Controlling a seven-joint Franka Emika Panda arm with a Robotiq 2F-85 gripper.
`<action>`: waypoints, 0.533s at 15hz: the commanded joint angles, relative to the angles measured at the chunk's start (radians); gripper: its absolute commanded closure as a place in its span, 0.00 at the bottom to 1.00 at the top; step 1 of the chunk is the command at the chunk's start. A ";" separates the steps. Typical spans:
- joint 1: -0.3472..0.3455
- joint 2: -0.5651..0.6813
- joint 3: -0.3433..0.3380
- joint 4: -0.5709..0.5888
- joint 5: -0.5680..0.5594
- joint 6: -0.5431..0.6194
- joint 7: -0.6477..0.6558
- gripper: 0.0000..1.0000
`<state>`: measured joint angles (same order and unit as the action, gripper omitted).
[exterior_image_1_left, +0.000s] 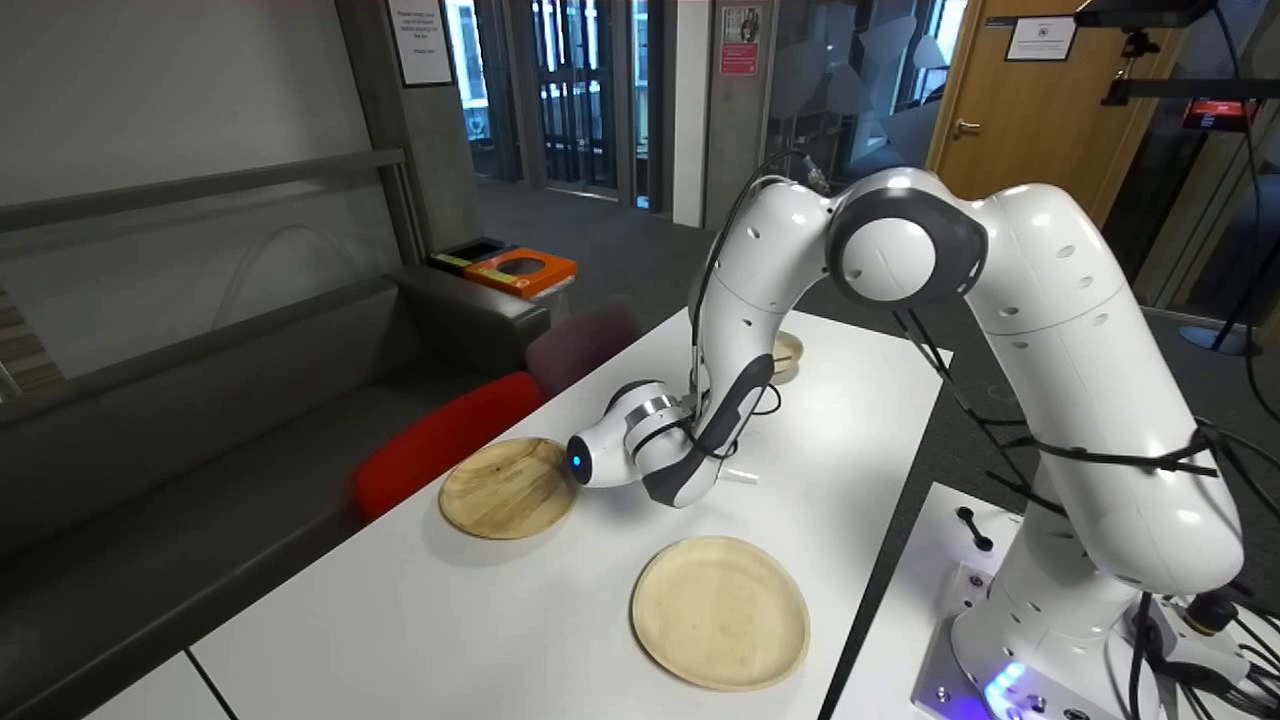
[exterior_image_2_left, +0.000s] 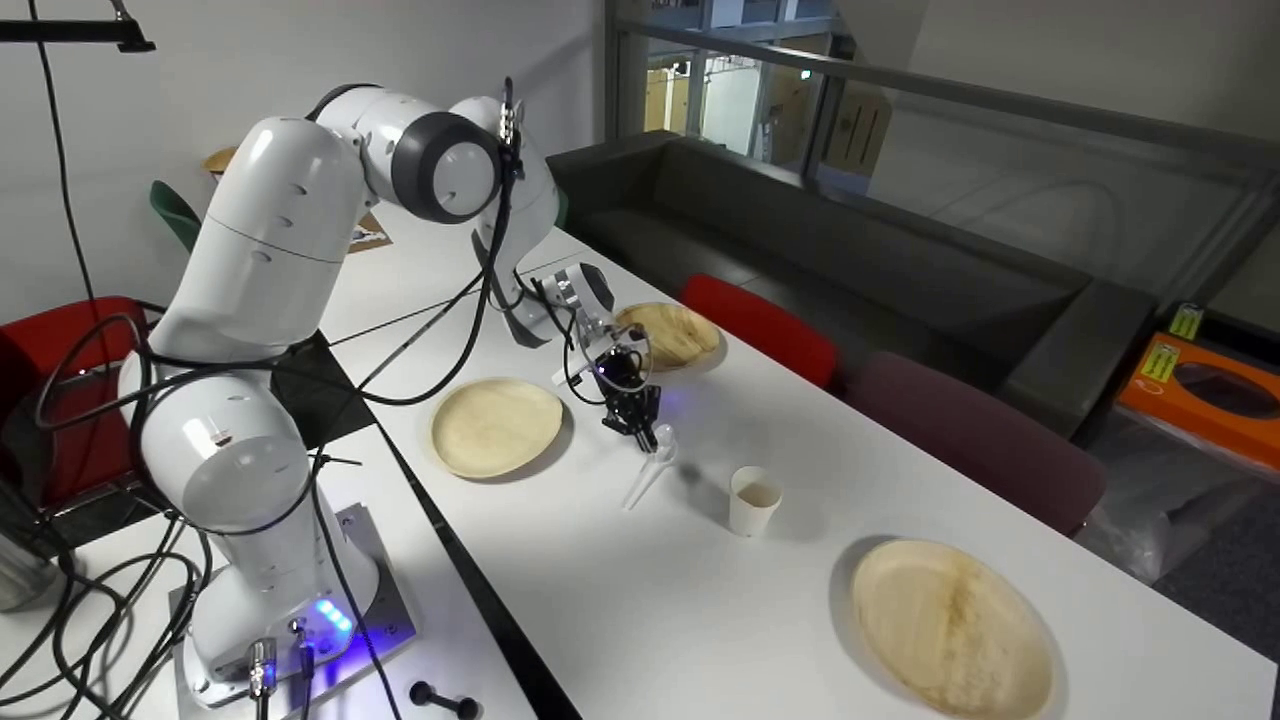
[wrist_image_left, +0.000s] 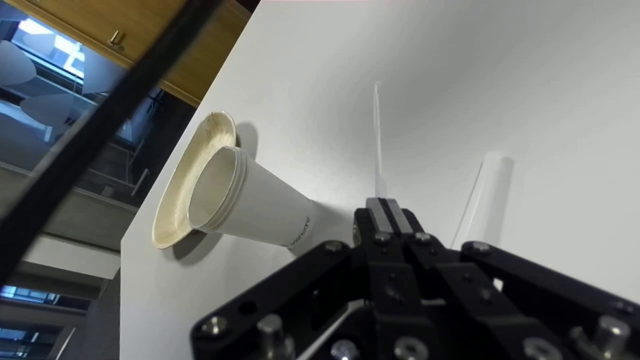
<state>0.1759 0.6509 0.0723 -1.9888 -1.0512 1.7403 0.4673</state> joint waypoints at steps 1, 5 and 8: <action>-0.017 -0.012 -0.003 -0.004 0.026 0.006 -0.020 1.00; -0.014 -0.020 -0.005 -0.013 0.044 -0.001 0.010 1.00; -0.001 -0.025 -0.011 -0.017 0.062 -0.016 0.065 1.00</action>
<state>0.1675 0.6509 0.0697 -1.9896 -1.0163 1.7398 0.4799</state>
